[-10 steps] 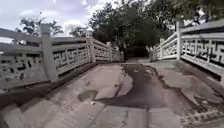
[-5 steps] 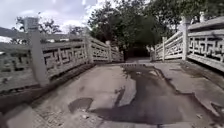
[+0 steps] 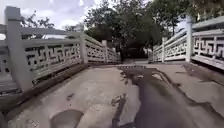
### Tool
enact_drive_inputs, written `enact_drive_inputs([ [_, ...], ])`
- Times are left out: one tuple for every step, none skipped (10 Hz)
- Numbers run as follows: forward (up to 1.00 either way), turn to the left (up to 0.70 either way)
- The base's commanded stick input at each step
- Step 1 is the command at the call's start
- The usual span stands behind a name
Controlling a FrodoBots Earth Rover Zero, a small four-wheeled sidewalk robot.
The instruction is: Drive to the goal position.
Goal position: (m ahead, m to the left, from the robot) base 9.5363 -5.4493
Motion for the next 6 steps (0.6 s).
enact_drive_inputs([
  [0.70, -0.14],
  [0.70, -0.14],
  [0.70, -0.08],
  [0.70, -0.03],
  [0.70, 0.00],
  [0.70, 0.00],
])
